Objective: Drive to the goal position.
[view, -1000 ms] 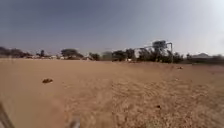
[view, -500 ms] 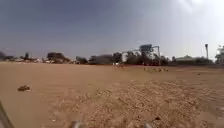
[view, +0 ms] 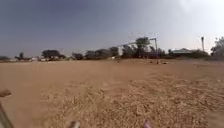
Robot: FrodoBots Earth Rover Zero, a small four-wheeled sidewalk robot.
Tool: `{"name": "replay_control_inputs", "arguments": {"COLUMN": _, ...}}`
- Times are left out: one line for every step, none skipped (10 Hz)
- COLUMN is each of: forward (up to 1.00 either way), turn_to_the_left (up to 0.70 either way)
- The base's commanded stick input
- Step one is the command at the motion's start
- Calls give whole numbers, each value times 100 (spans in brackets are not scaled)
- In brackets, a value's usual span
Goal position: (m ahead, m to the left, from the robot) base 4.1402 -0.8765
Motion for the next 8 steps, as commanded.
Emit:
{"name": "replay_control_inputs", "arguments": {"forward": 70, "turn_to_the_left": 0}}
{"name": "replay_control_inputs", "arguments": {"forward": 70, "turn_to_the_left": 0}}
{"name": "replay_control_inputs", "arguments": {"forward": 70, "turn_to_the_left": 0}}
{"name": "replay_control_inputs", "arguments": {"forward": 70, "turn_to_the_left": 0}}
{"name": "replay_control_inputs", "arguments": {"forward": 70, "turn_to_the_left": 0}}
{"name": "replay_control_inputs", "arguments": {"forward": 70, "turn_to_the_left": 0}}
{"name": "replay_control_inputs", "arguments": {"forward": 70, "turn_to_the_left": 0}}
{"name": "replay_control_inputs", "arguments": {"forward": 70, "turn_to_the_left": 0}}
